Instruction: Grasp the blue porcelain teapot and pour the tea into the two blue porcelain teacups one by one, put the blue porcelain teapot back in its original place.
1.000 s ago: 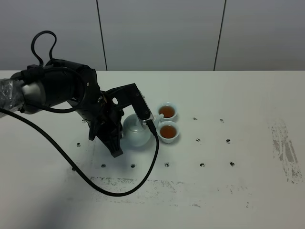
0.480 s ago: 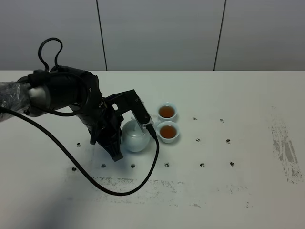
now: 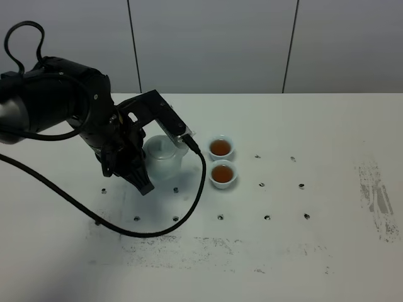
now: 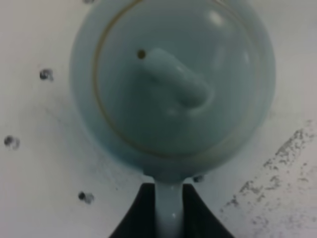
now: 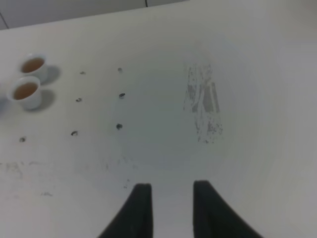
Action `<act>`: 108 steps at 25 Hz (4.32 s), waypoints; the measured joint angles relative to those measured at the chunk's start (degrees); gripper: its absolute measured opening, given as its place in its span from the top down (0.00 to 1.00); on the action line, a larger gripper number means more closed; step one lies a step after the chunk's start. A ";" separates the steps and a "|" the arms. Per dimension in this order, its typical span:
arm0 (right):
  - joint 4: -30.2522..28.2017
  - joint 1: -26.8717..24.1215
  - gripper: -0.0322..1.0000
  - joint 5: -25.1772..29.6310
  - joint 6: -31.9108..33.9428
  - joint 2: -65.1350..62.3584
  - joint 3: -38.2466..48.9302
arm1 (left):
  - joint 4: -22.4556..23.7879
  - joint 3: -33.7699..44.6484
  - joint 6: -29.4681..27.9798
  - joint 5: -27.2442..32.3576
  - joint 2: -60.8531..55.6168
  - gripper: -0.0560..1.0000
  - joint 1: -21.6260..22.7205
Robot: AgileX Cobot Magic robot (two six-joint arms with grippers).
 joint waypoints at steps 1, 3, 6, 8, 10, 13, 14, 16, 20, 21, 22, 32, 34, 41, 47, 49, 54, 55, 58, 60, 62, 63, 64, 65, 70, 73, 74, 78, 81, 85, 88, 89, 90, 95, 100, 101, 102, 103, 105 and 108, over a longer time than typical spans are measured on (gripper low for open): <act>0.00 0.00 0.75 0.00 0.00 0.00 0.00 | 0.11 0.00 -2.38 0.62 -0.27 0.83 0.04; 0.00 0.00 0.75 0.00 0.00 0.00 0.00 | 0.54 0.06 -6.47 1.26 -0.47 0.83 0.04; 0.00 0.00 0.75 0.00 0.00 0.00 0.00 | 0.95 1.54 -11.33 0.51 -0.72 0.83 0.59; 0.00 0.00 0.75 0.00 0.00 0.00 0.00 | 1.00 4.11 -12.90 -1.17 -1.20 0.83 1.32; 0.00 0.00 0.75 0.00 0.00 0.00 0.00 | 1.00 6.29 -13.73 -2.10 -1.70 0.83 1.99; 0.00 0.00 0.75 0.00 0.00 0.00 0.00 | 0.89 8.92 -14.18 -3.11 -2.29 0.83 2.56; 0.00 0.00 0.75 0.00 0.00 0.00 0.00 | 0.78 9.74 -14.70 -3.49 -2.47 0.83 2.90; 0.00 0.00 0.75 0.00 0.00 0.00 0.00 | 0.86 11.08 -16.56 -5.03 -2.60 0.83 3.69; 0.00 0.00 0.75 0.00 -0.04 0.00 0.00 | 1.02 13.95 -18.16 -9.90 -2.65 0.83 4.91; 0.00 0.00 0.75 0.00 -0.04 0.00 0.00 | 1.02 14.43 -18.24 -11.11 -2.65 0.83 5.12; 0.00 0.00 0.75 0.00 -0.04 0.00 0.00 | 0.88 14.56 -18.28 -12.11 -2.65 0.83 5.19; 0.00 0.00 0.75 0.00 0.00 0.00 0.00 | -1.90 14.66 -18.28 -18.69 0.67 0.83 5.26; 0.00 0.00 0.75 0.00 0.00 0.00 0.00 | -1.90 14.66 -18.28 -19.29 1.33 0.83 5.26; 0.00 0.00 0.75 0.00 -0.06 0.00 0.00 | -1.90 14.72 -18.28 -20.11 2.81 0.83 5.26; 0.00 0.00 0.75 0.00 -0.06 0.00 0.00 | -1.90 14.72 -17.35 -20.18 2.81 0.83 5.26; 0.00 0.00 0.75 0.00 -0.06 0.00 0.00 | -1.90 14.72 -16.07 -20.22 2.81 0.83 5.26; 0.00 0.00 0.75 0.00 0.00 0.00 0.00 | -1.90 14.72 -15.66 -20.44 2.81 0.75 5.26; 0.00 0.00 0.75 0.00 0.00 0.00 0.00 | -1.90 14.72 -15.66 -20.44 2.81 0.71 5.26; 0.00 0.00 0.75 0.00 0.00 0.00 0.00 | -1.90 14.72 -15.66 -20.44 2.81 0.59 5.26; 0.00 0.00 0.75 0.00 0.00 0.00 0.00 | -1.90 14.72 -15.66 -20.07 2.81 0.54 5.26; 0.00 0.00 0.75 0.00 0.00 0.00 0.00 | -1.90 14.72 -15.66 -18.76 2.39 0.53 5.26; 0.00 0.00 0.75 0.00 0.00 0.00 0.00 | -1.90 14.72 -15.66 -17.69 1.94 0.53 5.26; 0.00 0.00 0.75 0.00 0.00 0.00 0.00 | -1.90 14.72 -15.66 -16.62 0.97 0.53 5.26; 0.00 0.00 0.75 0.00 0.00 0.00 0.00 | -1.90 14.72 -15.66 -15.23 -0.41 0.53 5.26; 0.00 0.00 0.75 0.00 0.00 0.00 0.00 | -1.48 14.72 -15.91 -6.19 -10.92 0.57 5.26; 0.00 0.00 0.75 0.00 0.00 0.00 0.00 | 0.57 14.72 -17.85 -2.03 -17.94 0.62 5.26; 0.00 0.00 0.75 0.00 0.00 0.00 0.00 | 1.68 14.72 -18.72 -1.18 -19.59 0.63 5.26; 0.00 0.00 0.75 0.00 0.00 0.00 0.00 | 3.93 14.72 -19.82 1.35 -24.45 0.70 5.65; 0.00 0.00 0.75 0.00 0.00 0.00 0.00 | 3.60 14.72 -20.54 4.35 -25.86 0.71 8.49; 0.00 0.00 0.75 0.00 0.00 0.00 0.00 | 1.89 14.74 -21.35 9.25 -27.74 0.72 14.48; 0.00 0.00 0.75 0.00 0.00 0.00 0.00 | 1.23 14.79 -21.61 13.14 -30.65 0.72 18.81; 0.00 0.00 0.75 0.00 0.00 0.00 0.00 | 1.23 15.12 -21.66 14.21 -32.20 0.72 19.99; 0.00 0.00 0.75 0.00 0.00 0.00 0.00 | 1.18 15.91 -21.66 15.28 -34.11 0.72 21.35; 0.00 0.00 0.75 0.00 -0.06 0.00 0.00 | 0.83 26.13 -21.66 17.37 -46.04 0.72 26.53; 0.00 0.00 0.75 0.00 -0.06 0.00 0.00 | -1.12 37.91 -21.66 17.77 -58.61 0.72 27.65; 0.00 0.00 0.75 0.00 -0.06 0.00 0.00 | -1.12 40.02 -21.66 17.77 -61.39 0.72 27.65; 0.00 0.00 0.75 0.00 -0.06 0.00 0.00 | -1.12 41.75 -21.66 17.82 -63.74 0.72 27.65; 0.00 0.00 0.75 0.00 -0.06 0.00 0.00 | -1.72 43.73 -21.66 17.82 -66.61 0.72 27.65; 0.00 0.00 0.75 0.00 -0.06 0.00 0.00 | -3.31 47.22 -21.66 17.82 -72.27 0.72 27.65; 0.00 0.00 0.75 0.00 0.00 0.00 0.00 | -6.72 51.82 -21.66 17.60 -79.27 0.72 27.65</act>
